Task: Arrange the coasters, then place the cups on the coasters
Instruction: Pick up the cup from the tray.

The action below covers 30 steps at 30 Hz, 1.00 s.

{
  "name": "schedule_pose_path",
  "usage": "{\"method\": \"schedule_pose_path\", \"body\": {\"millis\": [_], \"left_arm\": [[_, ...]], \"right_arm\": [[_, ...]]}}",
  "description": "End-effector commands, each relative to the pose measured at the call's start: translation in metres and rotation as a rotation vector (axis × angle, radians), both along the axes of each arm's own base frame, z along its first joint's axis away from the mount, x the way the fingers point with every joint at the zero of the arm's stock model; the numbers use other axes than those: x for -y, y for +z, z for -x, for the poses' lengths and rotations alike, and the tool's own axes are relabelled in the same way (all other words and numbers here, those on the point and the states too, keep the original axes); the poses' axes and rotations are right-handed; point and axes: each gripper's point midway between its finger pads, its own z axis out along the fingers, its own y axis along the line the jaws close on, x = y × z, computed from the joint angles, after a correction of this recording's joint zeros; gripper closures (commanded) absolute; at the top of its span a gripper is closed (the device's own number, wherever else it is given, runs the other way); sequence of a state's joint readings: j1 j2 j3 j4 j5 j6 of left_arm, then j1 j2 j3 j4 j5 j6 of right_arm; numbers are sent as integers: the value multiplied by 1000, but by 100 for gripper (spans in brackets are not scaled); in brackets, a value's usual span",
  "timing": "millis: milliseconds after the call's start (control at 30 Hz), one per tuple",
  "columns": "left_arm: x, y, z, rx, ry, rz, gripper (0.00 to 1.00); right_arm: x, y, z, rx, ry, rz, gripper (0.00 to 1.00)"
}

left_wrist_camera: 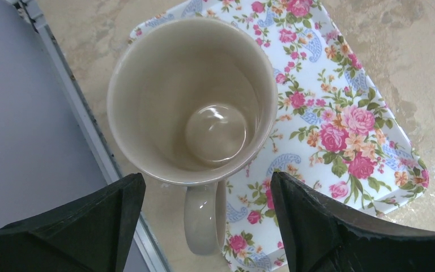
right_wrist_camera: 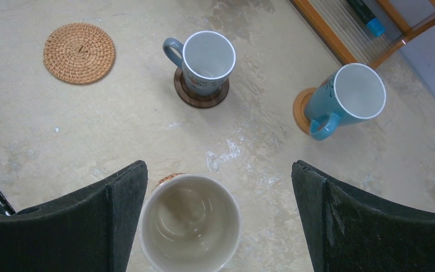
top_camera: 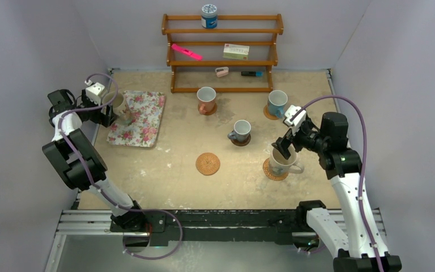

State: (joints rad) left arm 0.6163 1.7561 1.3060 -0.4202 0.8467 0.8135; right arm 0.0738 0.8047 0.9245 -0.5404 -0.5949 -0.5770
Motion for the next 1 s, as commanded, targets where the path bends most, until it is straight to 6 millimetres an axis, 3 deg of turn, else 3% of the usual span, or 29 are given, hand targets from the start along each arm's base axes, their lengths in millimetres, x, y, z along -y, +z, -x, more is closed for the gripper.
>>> {"method": "schedule_pose_path", "body": {"millis": [0, 333, 533, 733, 967], "left_arm": [[-6, 4, -6, 17, -33, 0, 16], [0, -10, -6, -25, -64, 57, 38], [0, -13, -7, -29, -63, 71, 63], [2, -8, -8, -19, -69, 82, 100], [15, 7, -3, 16, -114, 111, 100]], "right_arm": [[-4, -1, 2, 3, 28, -3, 1], [-4, -1, 4, 5, 33, -2, 1], [-4, -1, 4, 6, 35, -2, 1], [-4, 0, 5, 9, 35, -1, 1], [-4, -1, 5, 10, 35, 1, 1]]}}
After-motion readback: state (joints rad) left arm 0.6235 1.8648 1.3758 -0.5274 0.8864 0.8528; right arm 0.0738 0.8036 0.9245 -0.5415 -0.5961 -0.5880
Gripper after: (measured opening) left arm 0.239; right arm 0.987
